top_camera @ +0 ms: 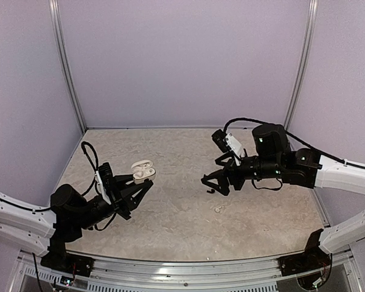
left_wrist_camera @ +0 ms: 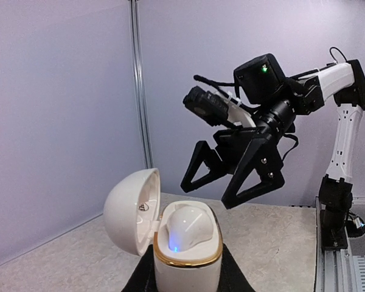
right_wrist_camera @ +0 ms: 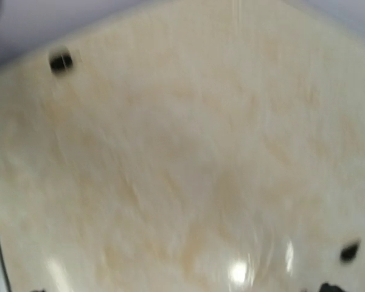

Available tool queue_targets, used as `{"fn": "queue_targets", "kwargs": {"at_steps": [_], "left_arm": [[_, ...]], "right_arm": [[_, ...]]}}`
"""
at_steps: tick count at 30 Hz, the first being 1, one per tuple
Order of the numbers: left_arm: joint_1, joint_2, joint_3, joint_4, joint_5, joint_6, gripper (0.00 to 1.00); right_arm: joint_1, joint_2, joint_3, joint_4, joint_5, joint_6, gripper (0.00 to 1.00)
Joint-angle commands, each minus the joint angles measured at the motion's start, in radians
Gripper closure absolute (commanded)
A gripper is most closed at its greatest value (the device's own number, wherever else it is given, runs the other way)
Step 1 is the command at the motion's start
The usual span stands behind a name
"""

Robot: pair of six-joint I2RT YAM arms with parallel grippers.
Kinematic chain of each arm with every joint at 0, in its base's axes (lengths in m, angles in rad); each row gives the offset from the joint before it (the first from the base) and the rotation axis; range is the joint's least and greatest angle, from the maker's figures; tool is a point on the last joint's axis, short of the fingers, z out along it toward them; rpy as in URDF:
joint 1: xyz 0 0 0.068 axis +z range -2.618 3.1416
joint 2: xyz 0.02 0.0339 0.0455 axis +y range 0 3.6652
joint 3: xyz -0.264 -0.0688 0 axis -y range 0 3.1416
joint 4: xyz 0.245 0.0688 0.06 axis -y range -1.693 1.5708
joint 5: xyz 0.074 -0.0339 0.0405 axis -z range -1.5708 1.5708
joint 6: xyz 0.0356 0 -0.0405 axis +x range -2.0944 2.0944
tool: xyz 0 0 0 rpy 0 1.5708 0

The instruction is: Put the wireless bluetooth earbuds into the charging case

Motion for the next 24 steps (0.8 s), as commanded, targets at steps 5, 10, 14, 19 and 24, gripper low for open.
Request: {"fn": "queue_targets", "kwargs": {"at_steps": [5,10,14,19,24], "left_arm": [[0.007,-0.027,-0.022,-0.01,0.021,-0.032,0.89],[0.009,-0.021,-0.022,-0.011,0.031,-0.036,0.89],[0.009,-0.018,-0.022,-0.011,0.033,-0.031,0.89],[0.011,-0.013,-0.022,-0.004,0.032,-0.036,0.89],[0.012,-0.005,-0.02,-0.003,0.035,-0.035,0.89]], "right_arm": [[-0.103,0.195,-0.017,-0.177,-0.088,-0.085,0.06],[-0.185,0.33,-0.041,-0.131,-0.208,-0.088,0.08],[-0.232,0.394,-0.047,-0.092,-0.297,-0.088,0.08],[-0.253,0.473,-0.04,-0.068,-0.365,-0.116,0.08],[-0.255,0.549,-0.019,-0.081,-0.4,-0.128,0.1]]}}
